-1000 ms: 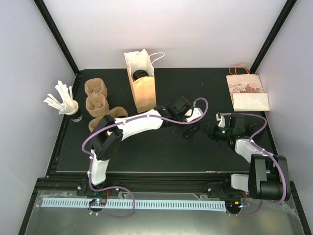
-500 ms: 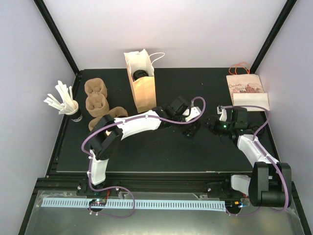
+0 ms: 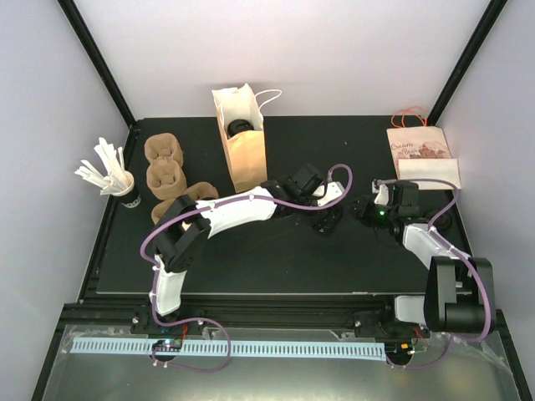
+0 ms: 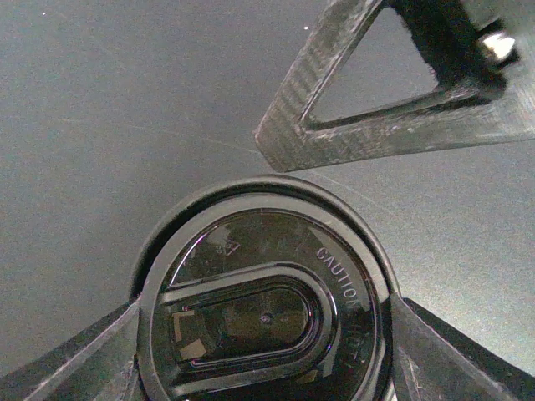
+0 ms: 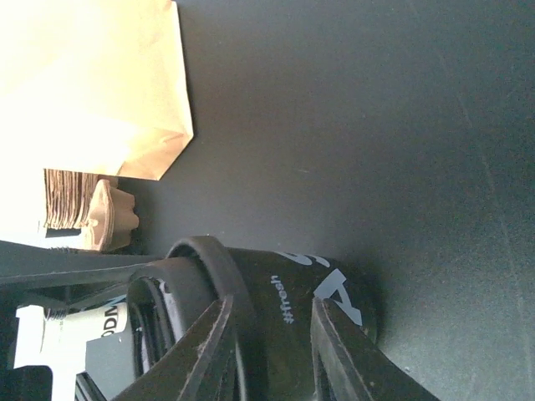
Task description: Pack the takeout coffee
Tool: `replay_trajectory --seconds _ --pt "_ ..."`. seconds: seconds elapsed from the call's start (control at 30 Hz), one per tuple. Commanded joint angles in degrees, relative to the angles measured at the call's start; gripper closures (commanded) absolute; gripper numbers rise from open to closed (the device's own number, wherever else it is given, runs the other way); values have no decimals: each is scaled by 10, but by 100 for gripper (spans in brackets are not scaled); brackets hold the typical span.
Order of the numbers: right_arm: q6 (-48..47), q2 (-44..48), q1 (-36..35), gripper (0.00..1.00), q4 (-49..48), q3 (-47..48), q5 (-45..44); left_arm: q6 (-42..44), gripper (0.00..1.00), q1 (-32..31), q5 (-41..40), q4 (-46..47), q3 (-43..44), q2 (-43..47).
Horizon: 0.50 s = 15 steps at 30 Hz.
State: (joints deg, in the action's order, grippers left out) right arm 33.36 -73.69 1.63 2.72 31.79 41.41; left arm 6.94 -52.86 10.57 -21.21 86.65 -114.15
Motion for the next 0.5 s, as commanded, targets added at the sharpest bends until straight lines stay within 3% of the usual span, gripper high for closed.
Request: replay_trajectory --seconds 0.0,0.47 --pt "-1 -27 -2 74 -50 -7 24 12 29 -3 5 -107 -16 -46" --pt "-6 -91 -2 74 -93 -23 82 18 29 -4 1 -115 -7 -50"
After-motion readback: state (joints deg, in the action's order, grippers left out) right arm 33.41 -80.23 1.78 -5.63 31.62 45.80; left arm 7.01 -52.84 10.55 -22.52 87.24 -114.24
